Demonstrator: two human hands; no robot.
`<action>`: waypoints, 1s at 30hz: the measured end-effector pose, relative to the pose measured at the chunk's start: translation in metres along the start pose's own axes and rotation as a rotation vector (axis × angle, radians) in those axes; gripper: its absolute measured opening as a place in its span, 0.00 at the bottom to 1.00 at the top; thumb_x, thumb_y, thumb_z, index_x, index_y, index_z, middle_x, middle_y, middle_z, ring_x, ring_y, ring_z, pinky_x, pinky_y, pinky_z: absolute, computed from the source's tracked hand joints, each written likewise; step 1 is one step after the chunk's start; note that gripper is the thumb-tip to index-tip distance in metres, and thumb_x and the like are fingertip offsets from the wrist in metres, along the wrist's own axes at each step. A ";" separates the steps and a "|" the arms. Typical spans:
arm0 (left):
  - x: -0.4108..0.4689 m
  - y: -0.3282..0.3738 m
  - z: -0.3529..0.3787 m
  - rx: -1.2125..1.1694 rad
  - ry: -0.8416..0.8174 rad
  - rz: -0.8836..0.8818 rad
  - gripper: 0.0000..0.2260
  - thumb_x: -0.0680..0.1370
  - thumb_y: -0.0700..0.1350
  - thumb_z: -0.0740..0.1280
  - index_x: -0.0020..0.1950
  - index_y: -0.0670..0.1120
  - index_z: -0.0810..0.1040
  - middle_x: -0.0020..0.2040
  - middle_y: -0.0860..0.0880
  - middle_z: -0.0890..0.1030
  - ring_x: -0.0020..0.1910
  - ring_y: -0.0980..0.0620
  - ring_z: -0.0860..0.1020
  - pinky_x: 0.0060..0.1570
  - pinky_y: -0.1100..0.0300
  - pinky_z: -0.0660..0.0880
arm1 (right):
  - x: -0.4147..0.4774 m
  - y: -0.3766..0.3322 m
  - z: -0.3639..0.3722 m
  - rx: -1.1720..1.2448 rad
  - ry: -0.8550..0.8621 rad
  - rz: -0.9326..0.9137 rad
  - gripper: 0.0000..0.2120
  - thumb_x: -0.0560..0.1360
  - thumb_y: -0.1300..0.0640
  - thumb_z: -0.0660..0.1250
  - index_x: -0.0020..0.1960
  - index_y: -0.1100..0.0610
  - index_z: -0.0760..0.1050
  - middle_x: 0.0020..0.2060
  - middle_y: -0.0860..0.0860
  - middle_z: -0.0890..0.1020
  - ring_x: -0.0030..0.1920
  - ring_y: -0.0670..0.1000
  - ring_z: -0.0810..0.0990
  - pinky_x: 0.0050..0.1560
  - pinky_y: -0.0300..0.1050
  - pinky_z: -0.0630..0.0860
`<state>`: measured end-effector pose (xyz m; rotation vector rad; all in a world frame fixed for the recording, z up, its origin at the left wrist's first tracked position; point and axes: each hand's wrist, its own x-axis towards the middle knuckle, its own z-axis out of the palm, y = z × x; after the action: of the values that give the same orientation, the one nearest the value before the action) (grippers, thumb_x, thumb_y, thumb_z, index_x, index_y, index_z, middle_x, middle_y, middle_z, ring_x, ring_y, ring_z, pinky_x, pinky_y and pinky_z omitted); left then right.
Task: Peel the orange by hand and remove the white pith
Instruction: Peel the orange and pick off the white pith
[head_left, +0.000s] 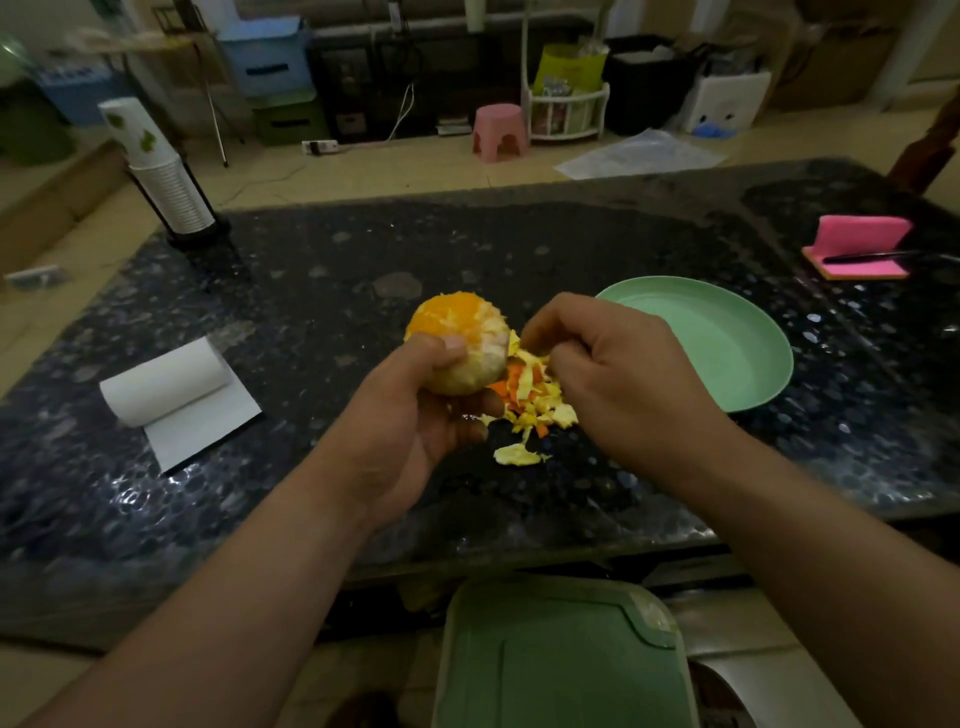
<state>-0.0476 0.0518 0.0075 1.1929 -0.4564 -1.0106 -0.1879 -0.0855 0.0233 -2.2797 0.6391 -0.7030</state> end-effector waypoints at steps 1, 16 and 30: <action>0.000 0.001 0.000 -0.019 -0.007 -0.007 0.20 0.73 0.51 0.66 0.59 0.40 0.82 0.48 0.42 0.84 0.39 0.49 0.81 0.33 0.59 0.76 | 0.000 -0.001 0.001 -0.023 0.002 0.007 0.12 0.80 0.62 0.62 0.47 0.51 0.83 0.37 0.45 0.79 0.37 0.42 0.76 0.36 0.42 0.67; 0.003 -0.006 0.001 0.037 0.088 0.103 0.30 0.74 0.50 0.68 0.72 0.36 0.72 0.52 0.44 0.81 0.43 0.50 0.81 0.36 0.58 0.77 | 0.001 -0.016 0.013 0.167 -0.063 0.125 0.11 0.79 0.41 0.72 0.46 0.47 0.80 0.35 0.40 0.83 0.34 0.39 0.80 0.32 0.32 0.71; 0.000 -0.010 0.007 0.197 0.198 0.268 0.25 0.73 0.52 0.73 0.68 0.49 0.74 0.58 0.44 0.84 0.50 0.48 0.84 0.43 0.60 0.79 | 0.000 -0.015 0.010 0.219 -0.074 0.119 0.06 0.81 0.51 0.71 0.47 0.49 0.83 0.38 0.47 0.86 0.38 0.46 0.85 0.41 0.55 0.85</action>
<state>-0.0573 0.0478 0.0004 1.3515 -0.5509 -0.6208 -0.1780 -0.0707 0.0276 -2.0384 0.6254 -0.5979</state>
